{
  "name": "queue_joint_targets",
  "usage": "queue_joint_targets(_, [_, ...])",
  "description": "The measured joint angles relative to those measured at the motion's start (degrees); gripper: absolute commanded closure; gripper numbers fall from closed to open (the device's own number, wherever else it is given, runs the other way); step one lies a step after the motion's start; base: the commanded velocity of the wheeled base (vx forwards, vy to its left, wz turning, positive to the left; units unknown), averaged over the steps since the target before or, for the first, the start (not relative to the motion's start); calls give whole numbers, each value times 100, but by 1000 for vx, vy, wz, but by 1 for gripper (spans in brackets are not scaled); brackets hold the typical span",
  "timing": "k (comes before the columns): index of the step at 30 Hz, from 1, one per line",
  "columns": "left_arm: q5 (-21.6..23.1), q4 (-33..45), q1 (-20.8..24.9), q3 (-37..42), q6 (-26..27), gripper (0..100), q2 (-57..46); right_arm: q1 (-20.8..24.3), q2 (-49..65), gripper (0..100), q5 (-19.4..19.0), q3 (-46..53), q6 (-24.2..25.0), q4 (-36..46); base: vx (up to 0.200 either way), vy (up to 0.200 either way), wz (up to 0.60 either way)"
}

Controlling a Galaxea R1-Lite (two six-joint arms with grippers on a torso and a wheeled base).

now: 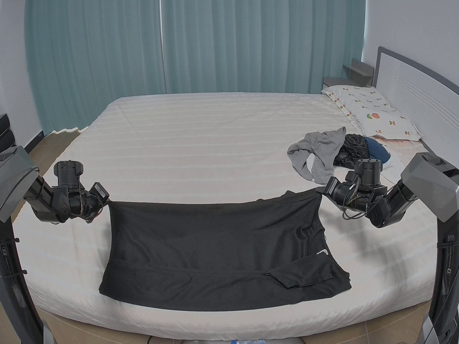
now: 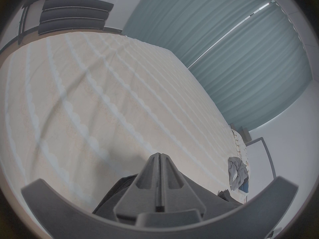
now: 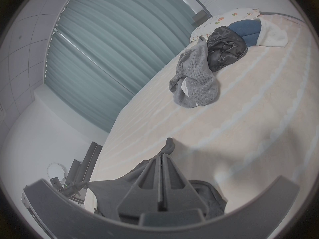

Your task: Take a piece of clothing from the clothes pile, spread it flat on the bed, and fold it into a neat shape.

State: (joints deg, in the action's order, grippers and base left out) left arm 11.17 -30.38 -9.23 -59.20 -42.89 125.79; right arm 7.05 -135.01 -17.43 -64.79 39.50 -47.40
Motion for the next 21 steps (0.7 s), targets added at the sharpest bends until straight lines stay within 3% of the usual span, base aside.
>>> queue_joint_targets(16, [-1, -5, 33, 542, 552, 100, -72, 2, 185, 100, -216, 879, -373, -20, 0, 0, 0])
queue_joint_targets(21, [2, -5, 30, 791, 761, 100, -146, -30, 254, 100, -295, 1339, -492, -466, 0, 0, 0])
